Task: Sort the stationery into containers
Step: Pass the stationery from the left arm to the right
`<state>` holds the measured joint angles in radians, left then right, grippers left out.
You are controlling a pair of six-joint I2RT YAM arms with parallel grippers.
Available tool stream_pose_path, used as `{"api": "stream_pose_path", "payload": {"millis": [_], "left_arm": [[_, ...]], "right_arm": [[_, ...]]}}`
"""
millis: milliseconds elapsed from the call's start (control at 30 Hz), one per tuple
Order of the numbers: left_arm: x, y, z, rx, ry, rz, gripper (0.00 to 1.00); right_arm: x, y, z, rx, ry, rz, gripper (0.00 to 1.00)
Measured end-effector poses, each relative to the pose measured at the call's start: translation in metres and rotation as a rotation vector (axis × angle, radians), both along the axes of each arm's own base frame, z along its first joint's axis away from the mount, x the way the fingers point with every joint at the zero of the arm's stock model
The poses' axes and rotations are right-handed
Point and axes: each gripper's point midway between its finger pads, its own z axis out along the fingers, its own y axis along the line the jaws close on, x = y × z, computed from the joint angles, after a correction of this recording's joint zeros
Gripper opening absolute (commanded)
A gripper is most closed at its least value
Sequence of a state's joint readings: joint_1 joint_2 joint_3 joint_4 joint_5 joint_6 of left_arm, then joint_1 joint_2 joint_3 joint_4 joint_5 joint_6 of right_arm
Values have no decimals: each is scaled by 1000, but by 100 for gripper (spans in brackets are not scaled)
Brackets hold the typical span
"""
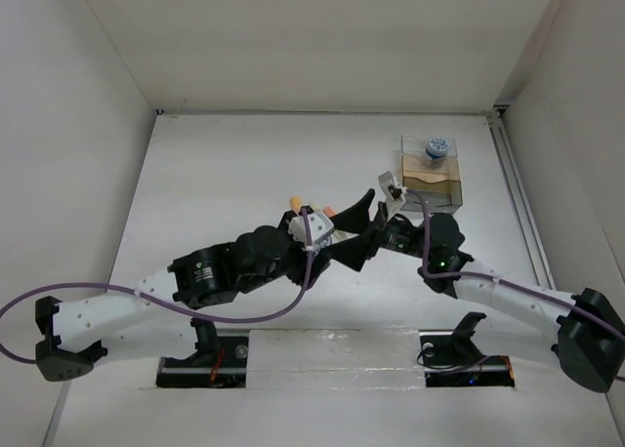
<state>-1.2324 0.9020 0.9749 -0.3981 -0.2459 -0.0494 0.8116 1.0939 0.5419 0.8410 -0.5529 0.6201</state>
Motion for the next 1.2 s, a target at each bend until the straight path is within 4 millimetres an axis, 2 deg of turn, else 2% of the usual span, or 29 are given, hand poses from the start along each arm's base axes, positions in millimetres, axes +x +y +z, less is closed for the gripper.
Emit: {"api": "stream_pose_path", "payload": {"millis": [133,200,333,467,667,867,1067,1200], "left_arm": [[1,-2,6,-27,-4,-4,0],[-1,-4,13,-59,-7,-19,0],[-12,-11,32,-133,-9,-87,0],[-25,-20,41,-156,11,-178,0],[-47,-29,31,-122,55,-318,0],[-79,-28,23,-93,112,-506,0],[-114,-25,20,-91,174,-701,0],[-125,-26,18,-87,198,-772,0]], "right_arm": [[3,-20,5,-7,-55,-9,100],[0,-26,-2,-35,-70,-4,100],[-13,-32,-22,-122,-90,17,100],[-31,-39,-22,-157,-163,36,100],[-47,-55,-2,-124,-269,20,93],[-62,-68,13,-91,-331,17,91],[-85,-61,18,-71,-344,99,91],[-96,-51,17,-75,-332,152,91]]}}
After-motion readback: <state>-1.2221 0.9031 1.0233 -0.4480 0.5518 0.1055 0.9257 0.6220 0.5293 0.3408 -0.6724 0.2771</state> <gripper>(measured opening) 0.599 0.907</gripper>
